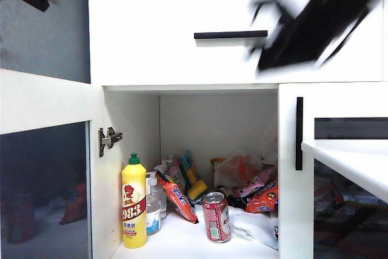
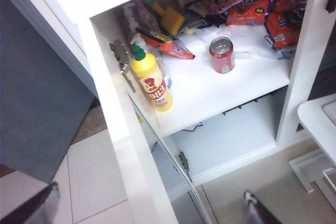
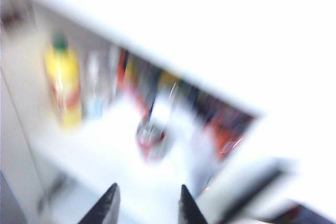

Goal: Open the left door of the white cabinet, pick up a can of beverage from the table on the right, place it inside the cabinet, and finally close the cabinet door.

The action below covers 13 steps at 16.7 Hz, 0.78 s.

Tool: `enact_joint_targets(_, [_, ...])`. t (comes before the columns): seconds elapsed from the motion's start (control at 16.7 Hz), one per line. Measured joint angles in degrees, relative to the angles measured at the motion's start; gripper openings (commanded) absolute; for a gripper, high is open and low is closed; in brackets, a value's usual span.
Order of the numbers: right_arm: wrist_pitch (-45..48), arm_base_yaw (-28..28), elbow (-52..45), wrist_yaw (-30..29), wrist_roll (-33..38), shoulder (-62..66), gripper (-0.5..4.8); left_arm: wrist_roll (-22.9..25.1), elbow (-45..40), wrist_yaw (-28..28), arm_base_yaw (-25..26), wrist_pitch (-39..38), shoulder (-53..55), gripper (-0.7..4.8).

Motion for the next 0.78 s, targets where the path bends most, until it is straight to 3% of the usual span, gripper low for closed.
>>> enact_joint_targets(0.12, [-4.1,0.0,-4.9,0.0,0.0,-20.1,1.47,2.0,0.0,-1.6,0.0,0.0,0.0,4.73])
enact_joint_targets(0.24, [-3.8,0.0,-5.1,0.0,0.0,-33.6,1.47,3.6,0.0,-8.3,0.0,0.1,0.1,4.53])
enact_joint_targets(0.36, [-2.3,0.0,-5.2,0.0,0.0,-44.0,1.47,3.1,0.0,-10.9,0.1,0.7,0.1,4.52])
enact_joint_targets(0.48, [-0.2,0.0,-5.2,0.0,0.0,-51.7,1.47,-1.4,0.0,-7.7,0.0,0.8,0.1,4.52])
enact_joint_targets(0.54, [-0.4,0.0,-5.4,0.0,0.0,-57.2,1.48,-5.7,0.0,-6.3,0.1,0.3,0.1,4.15])
enact_joint_targets(0.6, [0.3,0.0,-5.3,0.0,0.0,-63.2,1.47,-11.6,0.0,-3.1,2.0,-0.7,0.1,3.93])
enact_joint_targets(0.78, [1.2,0.0,-5.2,0.2,0.0,-67.7,1.47,-22.2,0.0,9.7,11.4,-2.6,1.7,3.94])
